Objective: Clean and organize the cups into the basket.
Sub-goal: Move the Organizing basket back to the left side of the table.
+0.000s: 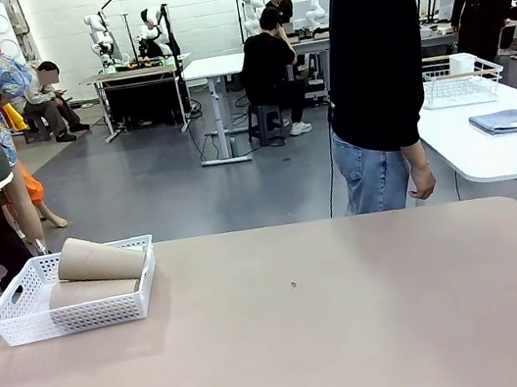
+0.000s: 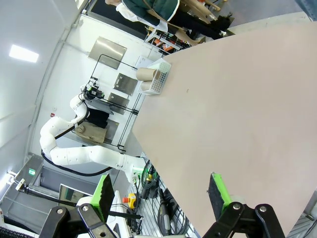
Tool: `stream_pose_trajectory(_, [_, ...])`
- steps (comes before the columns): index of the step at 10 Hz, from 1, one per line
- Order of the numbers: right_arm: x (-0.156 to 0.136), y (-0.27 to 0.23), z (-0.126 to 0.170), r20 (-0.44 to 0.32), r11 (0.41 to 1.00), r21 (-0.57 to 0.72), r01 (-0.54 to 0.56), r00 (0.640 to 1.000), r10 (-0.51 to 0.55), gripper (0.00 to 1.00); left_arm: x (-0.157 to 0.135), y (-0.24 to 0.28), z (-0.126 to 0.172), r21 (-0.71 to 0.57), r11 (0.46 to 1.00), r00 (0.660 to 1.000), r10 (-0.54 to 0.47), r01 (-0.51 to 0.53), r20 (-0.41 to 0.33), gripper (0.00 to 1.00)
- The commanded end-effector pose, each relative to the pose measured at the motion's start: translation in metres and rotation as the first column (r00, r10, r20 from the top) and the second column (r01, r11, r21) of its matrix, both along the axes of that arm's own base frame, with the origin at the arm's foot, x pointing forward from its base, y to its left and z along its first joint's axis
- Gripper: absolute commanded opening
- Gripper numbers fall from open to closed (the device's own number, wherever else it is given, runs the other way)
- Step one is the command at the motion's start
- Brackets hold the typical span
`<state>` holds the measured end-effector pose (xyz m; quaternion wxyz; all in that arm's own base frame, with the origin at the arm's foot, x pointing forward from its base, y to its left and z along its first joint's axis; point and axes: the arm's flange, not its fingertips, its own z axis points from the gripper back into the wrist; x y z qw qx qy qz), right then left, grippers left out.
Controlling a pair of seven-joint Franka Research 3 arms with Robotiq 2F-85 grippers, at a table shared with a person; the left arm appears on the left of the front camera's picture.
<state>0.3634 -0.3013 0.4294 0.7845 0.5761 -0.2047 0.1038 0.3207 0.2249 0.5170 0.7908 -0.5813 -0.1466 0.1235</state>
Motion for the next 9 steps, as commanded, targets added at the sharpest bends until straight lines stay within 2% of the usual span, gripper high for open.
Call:
stream_pose_trajectory(1, [0.0005,0.0008,0.0,0.004,1.0,0.0,-0.003,1.0,0.003,1.0,0.0082,-0.0079,0.0029,0.074,0.996,0.994,0.036,-0.044,0.104,1.0])
stream_pose_trajectory(2, [0.0005,0.0008,0.0,0.004,1.0,0.0,-0.003,1.0,0.003,1.0,0.0106,-0.008,0.0057,0.084,0.995,0.992,0.037,-0.047,0.121,1.0])
stream_pose_trajectory(3, [0.0005,0.0008,0.0,0.004,1.0,0.0,-0.003,1.0,0.003,1.0,0.0055,-0.0008,0.0019,0.035,0.999,0.999,0.013,-0.014,0.038,1.0])
stream_pose_trajectory(9, [0.0005,0.0008,0.0,0.004,1.0,0.0,-0.003,1.0,0.003,1.0,0.0055,-0.0008,0.0019,0.035,0.999,0.999,0.013,-0.014,0.038,1.0])
